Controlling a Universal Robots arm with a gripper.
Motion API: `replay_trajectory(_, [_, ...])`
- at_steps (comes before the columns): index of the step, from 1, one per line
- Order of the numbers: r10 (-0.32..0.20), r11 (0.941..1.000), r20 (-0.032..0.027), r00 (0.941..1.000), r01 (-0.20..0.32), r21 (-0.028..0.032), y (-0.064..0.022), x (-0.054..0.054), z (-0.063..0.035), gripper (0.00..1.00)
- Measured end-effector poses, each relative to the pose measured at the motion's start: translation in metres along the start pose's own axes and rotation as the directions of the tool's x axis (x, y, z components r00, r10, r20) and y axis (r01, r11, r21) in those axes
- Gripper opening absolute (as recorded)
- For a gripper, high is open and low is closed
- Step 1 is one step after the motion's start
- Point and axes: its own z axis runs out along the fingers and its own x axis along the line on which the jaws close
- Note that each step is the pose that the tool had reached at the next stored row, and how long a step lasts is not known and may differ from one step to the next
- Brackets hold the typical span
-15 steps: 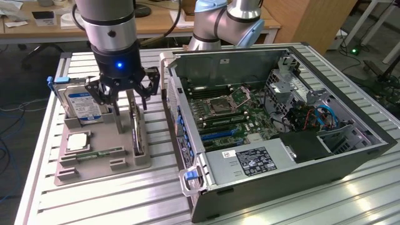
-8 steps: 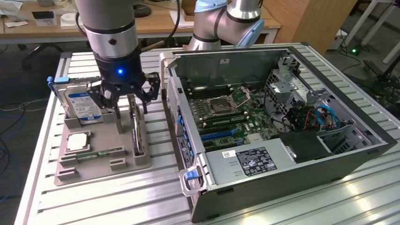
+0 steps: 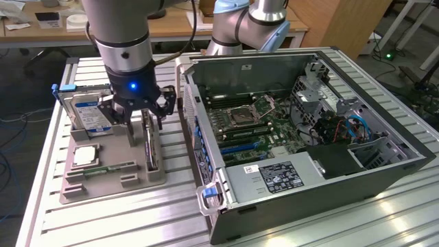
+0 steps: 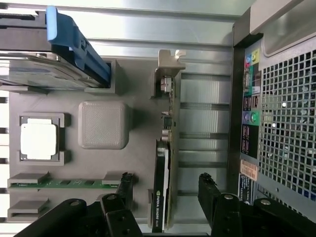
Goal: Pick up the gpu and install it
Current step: 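Pick up the gpu and move the gpu toward the slot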
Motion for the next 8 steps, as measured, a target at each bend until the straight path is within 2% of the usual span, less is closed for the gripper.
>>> replay_trajectory(8, [0.006,1.0,0.0005,1.0,-0.006,0.0001,-0.0006,0.001,0.0146,0.65])
